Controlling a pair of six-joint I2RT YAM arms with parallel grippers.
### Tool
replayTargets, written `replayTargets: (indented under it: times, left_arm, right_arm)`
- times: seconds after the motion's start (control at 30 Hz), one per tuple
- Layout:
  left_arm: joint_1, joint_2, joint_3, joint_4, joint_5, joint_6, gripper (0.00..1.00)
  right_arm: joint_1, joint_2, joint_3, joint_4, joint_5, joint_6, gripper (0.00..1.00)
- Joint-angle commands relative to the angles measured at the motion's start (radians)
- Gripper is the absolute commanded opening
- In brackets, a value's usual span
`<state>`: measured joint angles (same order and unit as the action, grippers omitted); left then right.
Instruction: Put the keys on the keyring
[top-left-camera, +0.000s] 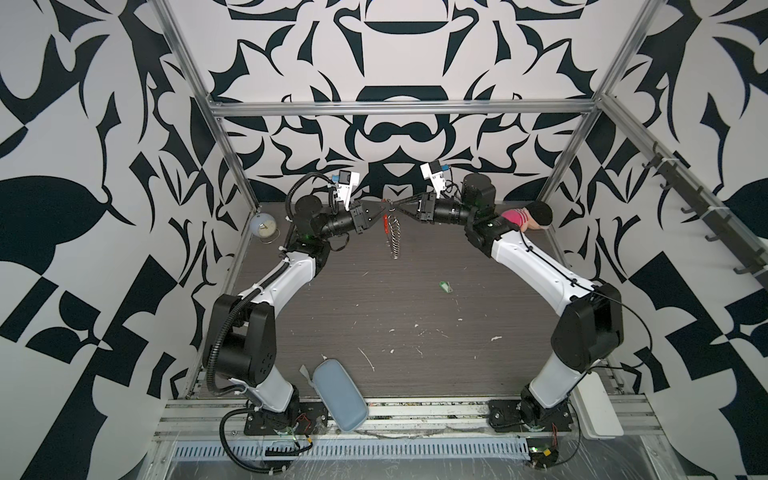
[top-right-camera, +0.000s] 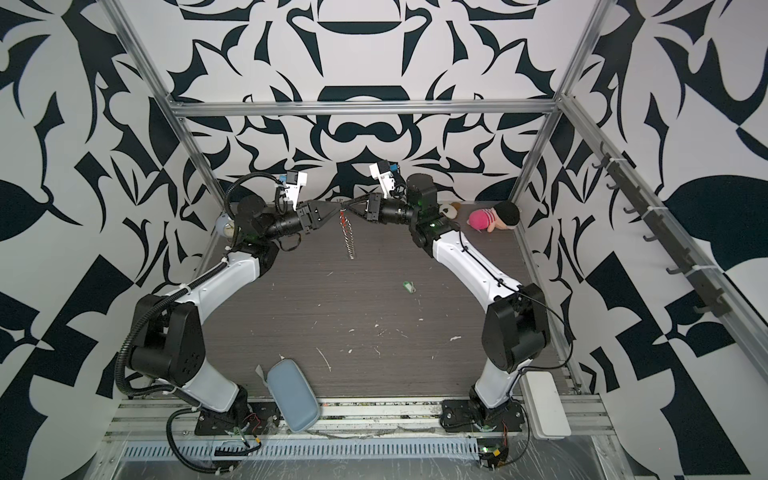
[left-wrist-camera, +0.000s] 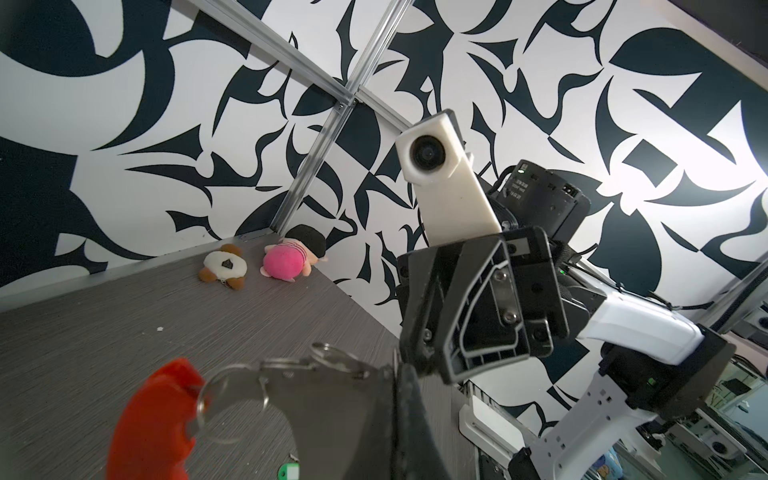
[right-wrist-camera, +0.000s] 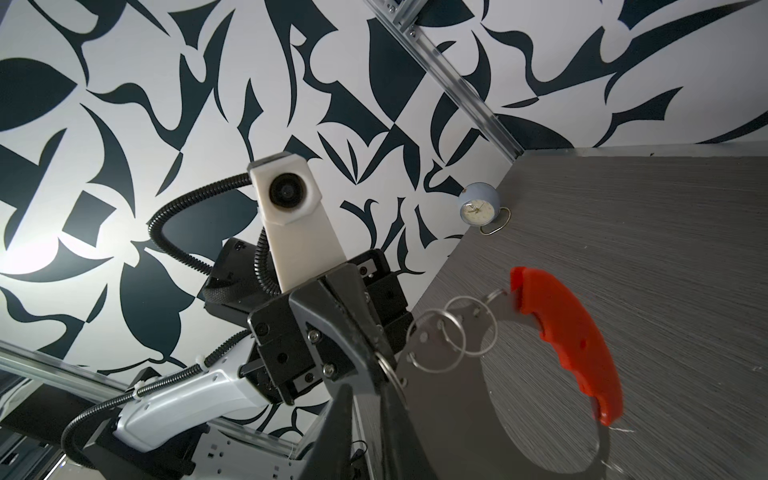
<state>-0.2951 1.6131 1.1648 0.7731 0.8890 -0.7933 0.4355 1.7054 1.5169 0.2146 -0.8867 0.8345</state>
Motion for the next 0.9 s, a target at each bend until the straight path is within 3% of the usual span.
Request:
replayTargets:
  times: [0.0,0.33,0.87]
  left_arm:
    - [0.003,-0.047,0.025,0.040,-0.008,-0.032,0.00]
    - [0.004,-0.044,0.038,0.040,-0.002,-0.052,0.00]
    - [0.003,-0.043,0.050,0.039,0.000,-0.054,0.00]
  right_arm:
    - [-0.019,-0.040,0.031,0.056,0.006,0.024,0.19]
    - [-0.020,-0.009,0.031,0.136,-0.010,0.093,0.22]
    - [0.011,0.020,0.046,0.131,-0.024,0.091,0.22]
